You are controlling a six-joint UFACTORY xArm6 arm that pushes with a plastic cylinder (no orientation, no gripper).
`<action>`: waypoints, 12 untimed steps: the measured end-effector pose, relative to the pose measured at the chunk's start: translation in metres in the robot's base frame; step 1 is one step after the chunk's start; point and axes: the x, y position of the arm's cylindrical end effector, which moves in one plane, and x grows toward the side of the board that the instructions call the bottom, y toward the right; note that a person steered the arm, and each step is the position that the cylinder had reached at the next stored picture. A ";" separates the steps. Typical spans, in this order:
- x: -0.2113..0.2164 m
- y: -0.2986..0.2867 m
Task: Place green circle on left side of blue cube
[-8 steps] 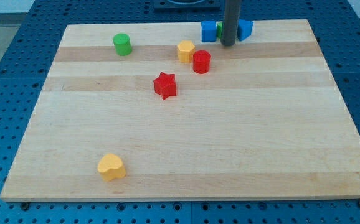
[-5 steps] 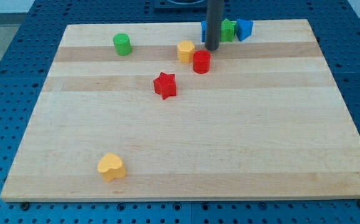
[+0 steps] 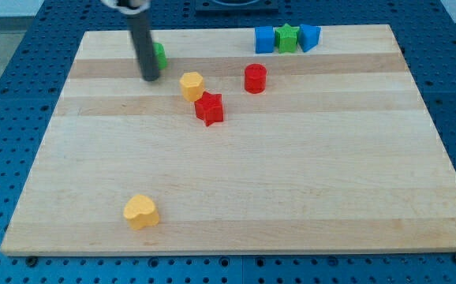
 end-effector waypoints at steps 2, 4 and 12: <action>-0.028 -0.012; -0.067 0.080; -0.064 0.099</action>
